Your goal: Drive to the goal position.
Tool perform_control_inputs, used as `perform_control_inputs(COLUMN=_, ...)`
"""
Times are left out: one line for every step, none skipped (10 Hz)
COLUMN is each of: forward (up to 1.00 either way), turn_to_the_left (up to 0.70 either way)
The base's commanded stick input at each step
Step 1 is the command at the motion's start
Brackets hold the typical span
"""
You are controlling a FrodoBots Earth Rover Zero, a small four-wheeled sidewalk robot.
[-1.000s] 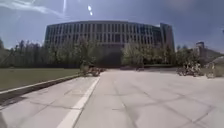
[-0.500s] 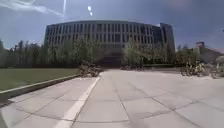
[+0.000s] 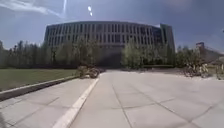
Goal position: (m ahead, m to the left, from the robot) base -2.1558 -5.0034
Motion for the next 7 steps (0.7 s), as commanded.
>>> perform_control_inputs(forward=0.70, turn_to_the_left=0.01)
perform_control_inputs(forward=0.70, turn_to_the_left=0.01)
perform_control_inputs(forward=0.70, turn_to_the_left=0.01)
perform_control_inputs(forward=0.70, turn_to_the_left=-0.01)
perform_control_inputs(forward=0.70, turn_to_the_left=0.00)
perform_control_inputs(forward=0.70, turn_to_the_left=0.01)
perform_control_inputs(forward=0.70, turn_to_the_left=0.01)
